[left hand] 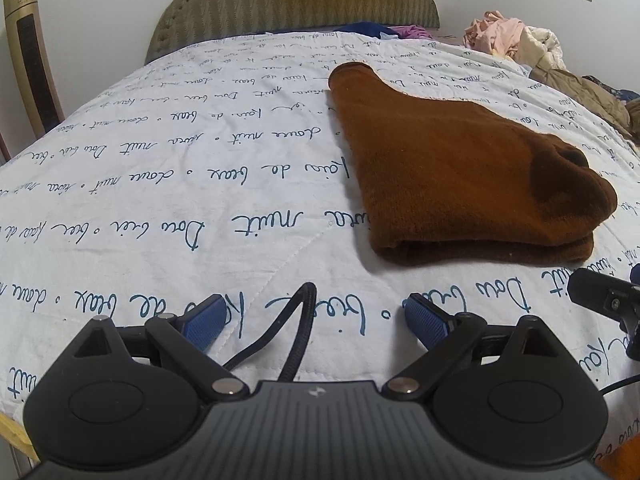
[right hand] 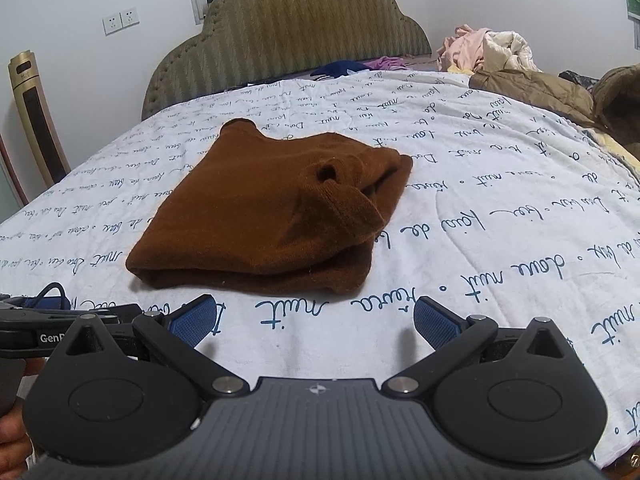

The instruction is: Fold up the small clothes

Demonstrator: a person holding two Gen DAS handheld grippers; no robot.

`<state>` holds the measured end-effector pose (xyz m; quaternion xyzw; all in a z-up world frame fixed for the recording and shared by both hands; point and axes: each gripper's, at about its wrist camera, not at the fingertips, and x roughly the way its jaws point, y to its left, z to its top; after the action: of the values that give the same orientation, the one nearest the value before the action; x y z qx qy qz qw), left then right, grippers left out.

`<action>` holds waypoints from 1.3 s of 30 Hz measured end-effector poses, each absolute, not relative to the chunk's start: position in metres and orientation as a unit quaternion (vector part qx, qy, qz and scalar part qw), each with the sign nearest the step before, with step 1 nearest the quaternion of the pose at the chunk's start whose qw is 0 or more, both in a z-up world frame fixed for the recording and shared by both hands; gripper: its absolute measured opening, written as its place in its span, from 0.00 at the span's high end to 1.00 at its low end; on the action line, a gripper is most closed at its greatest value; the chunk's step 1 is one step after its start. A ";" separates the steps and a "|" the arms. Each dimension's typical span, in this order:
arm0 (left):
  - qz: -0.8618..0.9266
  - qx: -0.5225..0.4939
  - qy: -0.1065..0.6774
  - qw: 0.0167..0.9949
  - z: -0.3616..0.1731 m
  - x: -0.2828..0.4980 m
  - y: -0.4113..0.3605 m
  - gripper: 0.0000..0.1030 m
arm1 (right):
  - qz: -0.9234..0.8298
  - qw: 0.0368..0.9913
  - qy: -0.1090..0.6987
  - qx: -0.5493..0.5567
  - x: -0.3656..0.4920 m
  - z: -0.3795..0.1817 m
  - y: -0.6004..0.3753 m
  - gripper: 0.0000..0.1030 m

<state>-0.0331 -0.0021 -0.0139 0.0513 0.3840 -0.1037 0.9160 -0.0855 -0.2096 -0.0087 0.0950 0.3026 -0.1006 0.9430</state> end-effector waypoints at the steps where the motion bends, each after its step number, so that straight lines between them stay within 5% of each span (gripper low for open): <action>1: -0.104 0.050 0.384 0.916 -0.014 -0.033 -0.002 0.06 | -0.100 0.943 0.302 0.095 -0.086 -0.008 -0.210 0.00; 39: -0.097 0.027 0.391 0.915 -0.004 -0.033 0.002 0.06 | -0.101 0.946 0.295 0.095 -0.088 0.001 -0.212 0.00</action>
<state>-0.0325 0.0023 -0.0039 0.0271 0.3910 -0.0967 0.9149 -0.0885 -0.2122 0.0008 0.0946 0.2946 -0.1012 0.9455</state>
